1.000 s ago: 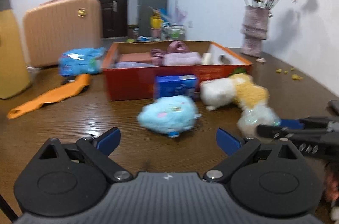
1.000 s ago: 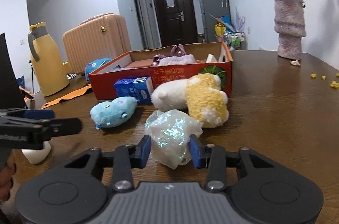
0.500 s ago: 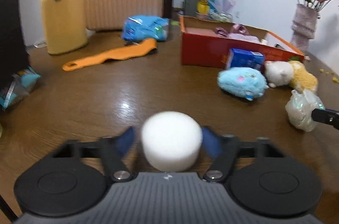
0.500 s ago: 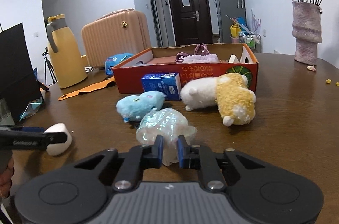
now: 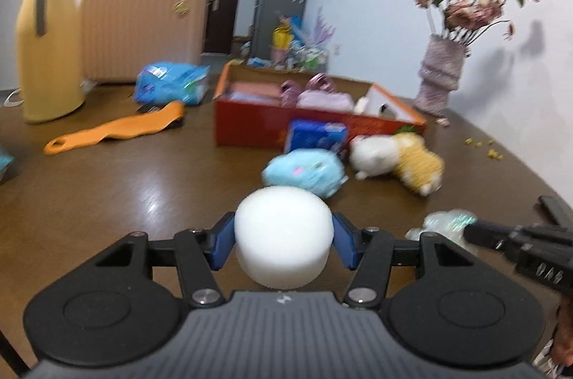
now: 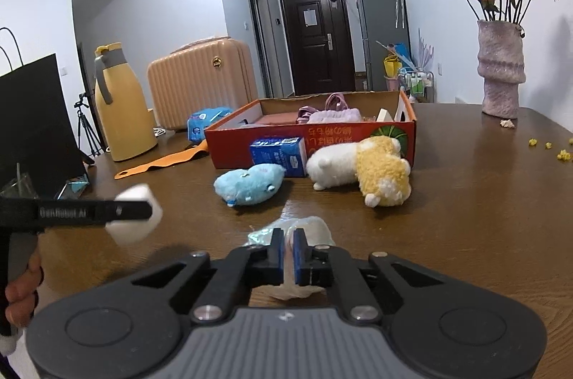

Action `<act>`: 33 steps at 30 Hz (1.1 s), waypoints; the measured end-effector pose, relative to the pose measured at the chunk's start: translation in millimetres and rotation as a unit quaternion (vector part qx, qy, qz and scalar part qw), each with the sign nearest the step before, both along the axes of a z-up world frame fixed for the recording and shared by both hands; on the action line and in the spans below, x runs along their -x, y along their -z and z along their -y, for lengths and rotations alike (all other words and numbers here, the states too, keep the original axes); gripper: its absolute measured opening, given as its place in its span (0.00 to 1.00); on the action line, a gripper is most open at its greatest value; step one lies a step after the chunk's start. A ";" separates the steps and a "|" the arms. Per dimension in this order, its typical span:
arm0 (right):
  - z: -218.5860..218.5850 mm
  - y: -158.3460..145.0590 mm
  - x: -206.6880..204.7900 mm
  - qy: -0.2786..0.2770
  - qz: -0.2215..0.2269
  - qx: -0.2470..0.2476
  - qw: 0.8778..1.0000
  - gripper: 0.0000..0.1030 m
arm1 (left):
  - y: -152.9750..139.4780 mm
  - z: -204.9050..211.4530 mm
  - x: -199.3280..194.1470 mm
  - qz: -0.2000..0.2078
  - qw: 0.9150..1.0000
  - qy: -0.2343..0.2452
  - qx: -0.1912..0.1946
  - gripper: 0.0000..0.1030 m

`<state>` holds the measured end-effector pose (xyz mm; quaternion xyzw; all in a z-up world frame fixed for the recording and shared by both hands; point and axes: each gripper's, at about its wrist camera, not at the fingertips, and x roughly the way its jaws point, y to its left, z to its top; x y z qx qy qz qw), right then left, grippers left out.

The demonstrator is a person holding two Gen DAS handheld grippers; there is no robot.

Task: Organize soft objects
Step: 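Carry the plastic bag and foam cylinder into the box and open both grippers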

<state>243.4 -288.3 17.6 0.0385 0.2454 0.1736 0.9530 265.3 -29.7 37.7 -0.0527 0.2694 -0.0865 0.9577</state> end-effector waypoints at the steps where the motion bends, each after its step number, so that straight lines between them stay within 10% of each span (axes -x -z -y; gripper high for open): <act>1: 1.3 -0.5 -1.1 0.003 0.000 0.001 1.000 0.03 | -4.9 3.8 -5.4 0.006 1.000 0.008 0.002 0.56; 12: 17.8 -77.9 -92.8 -0.023 0.086 0.038 0.995 0.02 | -52.5 39.5 -165.1 0.014 0.996 0.087 0.013 0.56; 21: 8.0 -60.7 -298.3 0.011 -0.018 0.126 0.992 0.05 | -1.0 79.3 -310.9 -0.073 0.990 0.095 -0.073 0.63; 27: 6.8 -26.6 -350.6 0.047 -0.073 0.127 0.988 0.37 | 5.3 75.1 -316.9 -0.070 0.991 0.102 -0.056 0.82; 33: 14.3 -54.9 -325.6 0.049 -0.038 0.111 0.992 0.40 | -30.2 54.9 -289.1 -0.036 0.994 0.088 -0.055 0.83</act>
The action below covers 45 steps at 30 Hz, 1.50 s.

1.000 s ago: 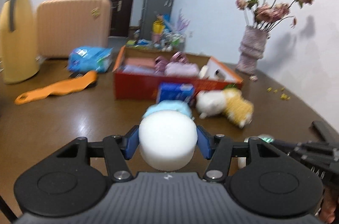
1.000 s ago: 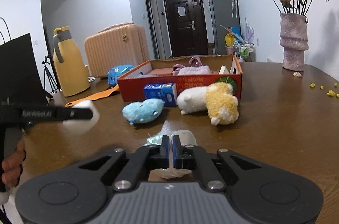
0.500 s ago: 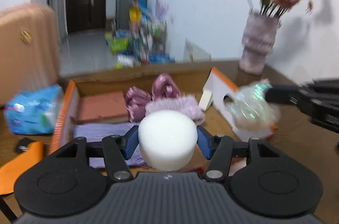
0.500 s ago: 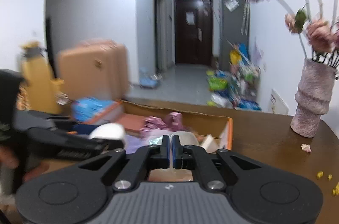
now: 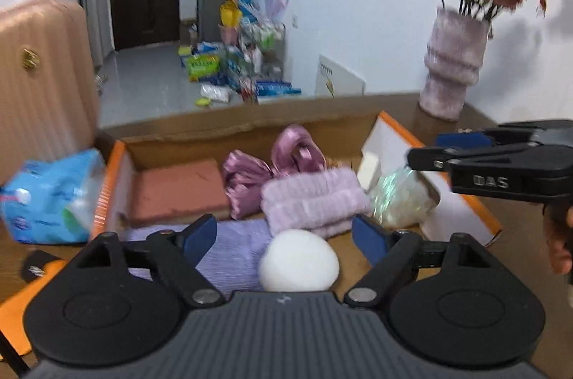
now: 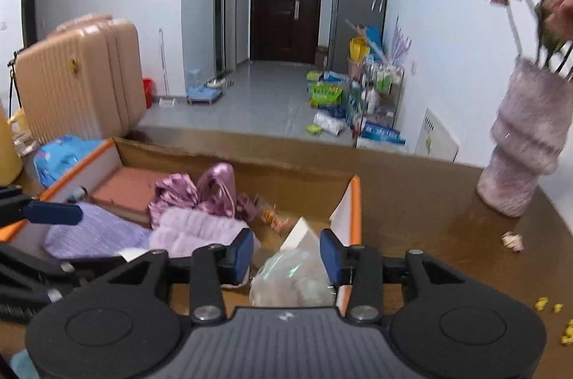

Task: Organize soft objects
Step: 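Carry the plastic bag and foam cylinder into the box and open both grippers, then move both open grippers back toward the plush toys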

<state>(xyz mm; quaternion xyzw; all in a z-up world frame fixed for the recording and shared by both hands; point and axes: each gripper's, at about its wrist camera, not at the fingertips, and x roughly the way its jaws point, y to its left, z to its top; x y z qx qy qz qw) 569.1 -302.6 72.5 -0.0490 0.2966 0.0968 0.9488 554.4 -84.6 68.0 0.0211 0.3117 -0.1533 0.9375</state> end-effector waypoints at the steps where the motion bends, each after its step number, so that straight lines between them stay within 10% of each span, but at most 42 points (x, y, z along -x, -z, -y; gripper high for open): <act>1: 1.2 -8.2 6.6 -0.002 0.006 -0.002 1.000 0.41 | -10.1 -4.3 8.5 0.009 1.000 -0.001 0.002 0.83; 15: 20.3 -81.5 195.4 -0.037 0.102 -0.034 0.994 0.56 | -82.8 -49.9 204.4 0.131 0.991 -0.026 0.007 0.90; 23: 4.9 -58.7 320.2 -0.036 0.174 -0.032 0.984 0.68 | -60.4 -54.5 322.0 0.184 0.980 -0.069 0.036 0.94; 32: -9.6 -7.1 423.1 -0.031 0.156 -0.078 0.984 0.71 | -10.0 -64.9 420.3 0.162 0.982 -0.085 0.050 0.95; 45: -22.3 15.5 463.4 -0.024 0.135 -0.074 0.988 0.71 | 6.7 -71.9 446.9 0.148 0.984 -0.085 0.051 0.95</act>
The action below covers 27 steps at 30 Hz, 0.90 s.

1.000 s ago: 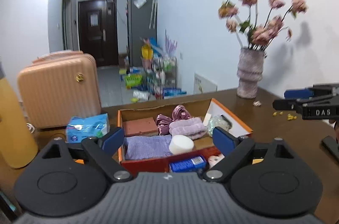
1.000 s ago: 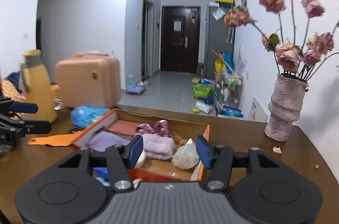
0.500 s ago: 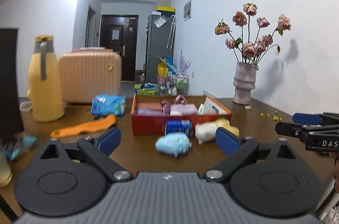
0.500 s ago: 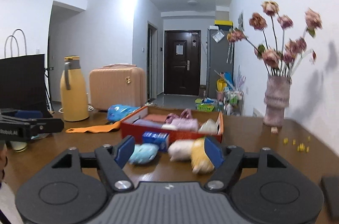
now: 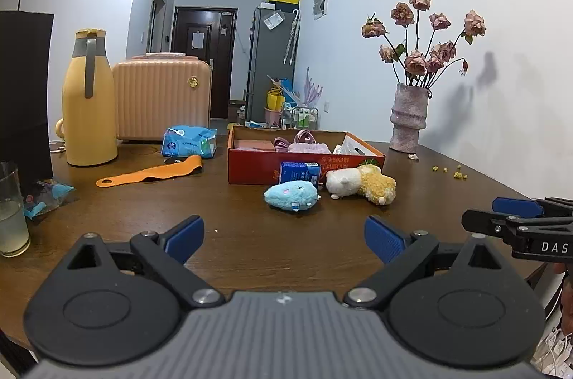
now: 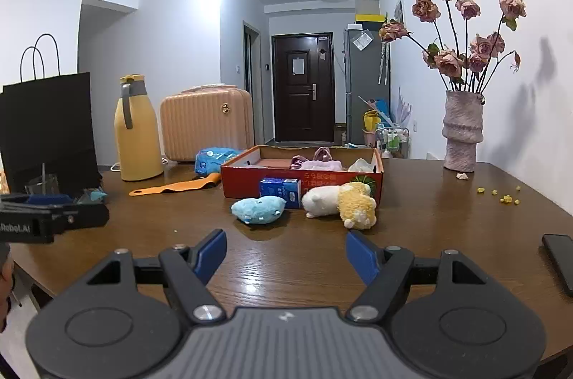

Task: Organize soft objects
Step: 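Move both open grippers back toward the plush toys, then close both grippers on the white-and-yellow plush toy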

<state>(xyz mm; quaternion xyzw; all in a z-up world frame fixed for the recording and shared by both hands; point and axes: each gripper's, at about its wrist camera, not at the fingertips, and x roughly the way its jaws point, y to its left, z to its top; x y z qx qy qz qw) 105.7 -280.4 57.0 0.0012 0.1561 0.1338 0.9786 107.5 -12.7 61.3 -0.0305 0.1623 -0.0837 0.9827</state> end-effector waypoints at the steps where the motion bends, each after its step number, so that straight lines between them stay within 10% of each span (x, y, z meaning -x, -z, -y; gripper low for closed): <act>1: 0.0 0.9 -1.7 0.000 -0.002 -0.002 1.000 0.71 | 1.1 0.6 -2.0 -0.003 1.000 0.000 0.000 0.95; 20: 22.8 31.7 -117.6 0.037 -0.079 -0.015 0.996 0.70 | 23.4 37.8 -137.9 -0.079 0.996 0.041 0.009 0.92; 27: 30.7 37.1 -203.2 0.035 -0.087 -0.001 0.996 0.68 | 28.4 74.1 -234.1 -0.092 0.992 0.084 -0.030 0.67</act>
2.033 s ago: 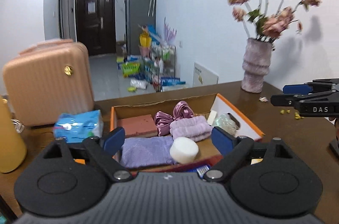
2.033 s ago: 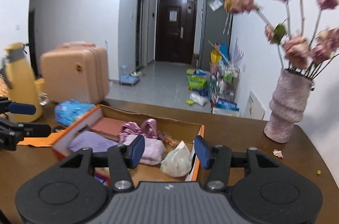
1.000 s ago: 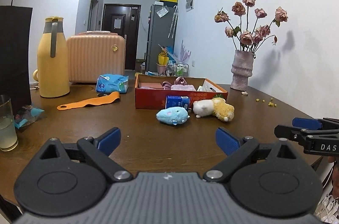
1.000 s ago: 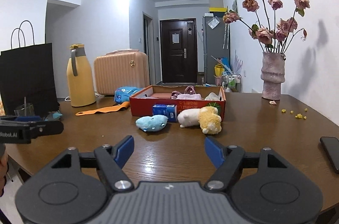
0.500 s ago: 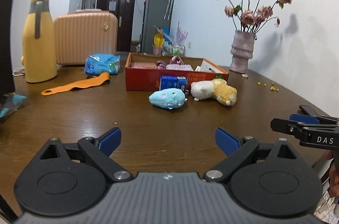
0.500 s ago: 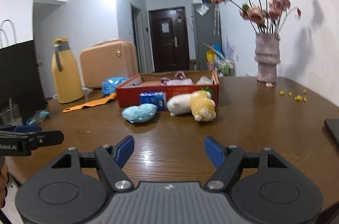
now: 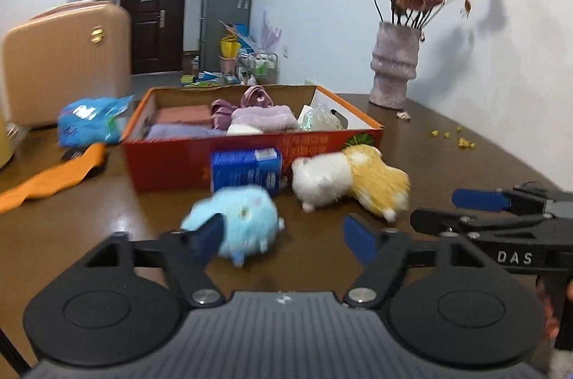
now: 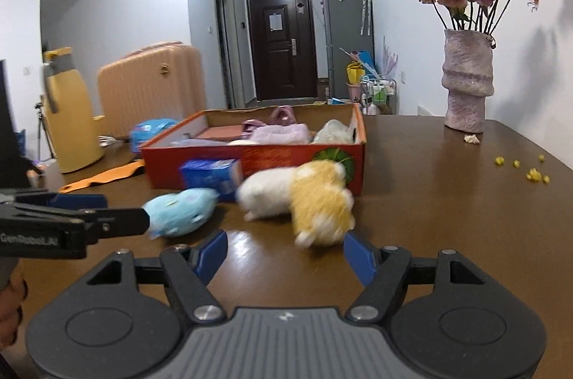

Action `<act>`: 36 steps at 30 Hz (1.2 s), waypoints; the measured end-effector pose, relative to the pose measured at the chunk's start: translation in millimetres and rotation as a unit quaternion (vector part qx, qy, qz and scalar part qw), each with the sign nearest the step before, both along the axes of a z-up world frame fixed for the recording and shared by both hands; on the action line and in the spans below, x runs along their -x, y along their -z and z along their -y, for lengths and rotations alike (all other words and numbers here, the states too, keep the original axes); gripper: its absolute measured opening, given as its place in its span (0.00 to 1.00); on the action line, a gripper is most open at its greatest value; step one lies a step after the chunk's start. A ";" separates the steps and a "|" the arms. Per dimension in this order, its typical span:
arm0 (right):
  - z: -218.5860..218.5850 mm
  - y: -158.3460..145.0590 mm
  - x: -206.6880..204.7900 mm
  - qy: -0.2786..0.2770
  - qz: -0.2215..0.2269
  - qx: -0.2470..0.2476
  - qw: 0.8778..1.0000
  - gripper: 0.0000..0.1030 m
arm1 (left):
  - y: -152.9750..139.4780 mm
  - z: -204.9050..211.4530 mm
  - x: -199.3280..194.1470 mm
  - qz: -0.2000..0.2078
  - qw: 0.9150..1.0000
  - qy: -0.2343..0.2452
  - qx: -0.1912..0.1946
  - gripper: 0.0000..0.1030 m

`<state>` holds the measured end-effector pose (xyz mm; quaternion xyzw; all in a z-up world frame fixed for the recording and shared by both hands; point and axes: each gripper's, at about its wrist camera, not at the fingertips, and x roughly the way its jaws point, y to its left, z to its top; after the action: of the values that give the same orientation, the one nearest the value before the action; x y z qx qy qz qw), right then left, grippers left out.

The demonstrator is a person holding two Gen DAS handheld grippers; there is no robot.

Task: Organize soft objects
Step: 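Close both grippers on the white-and-yellow plush toy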

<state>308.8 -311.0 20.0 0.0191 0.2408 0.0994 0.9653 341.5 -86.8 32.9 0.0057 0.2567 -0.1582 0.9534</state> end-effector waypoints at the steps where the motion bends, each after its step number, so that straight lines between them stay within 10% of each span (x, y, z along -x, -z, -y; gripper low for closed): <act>1: 2.6 1.7 -14.8 0.005 -0.005 0.001 1.000 0.68 | 0.9 5.2 -15.2 -0.007 1.000 0.006 -0.005 0.67; 13: 23.1 27.8 -89.9 -0.026 -0.059 -0.065 0.996 0.39 | 24.9 37.7 -94.0 -0.077 0.995 0.054 0.020 0.63; 25: 31.3 27.8 34.2 -0.098 -0.107 -0.170 0.975 0.38 | 27.1 12.8 47.5 -0.081 0.994 0.057 0.045 0.62; 36: -7.7 26.6 86.3 -0.141 -0.103 -0.144 0.974 0.38 | 35.1 -23.7 113.5 -0.095 0.993 0.008 0.070 0.50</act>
<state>222.6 -303.3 -6.6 0.1342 0.3226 0.2660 0.8984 228.0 -63.1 -2.2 -0.0746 0.3343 -0.1829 0.9215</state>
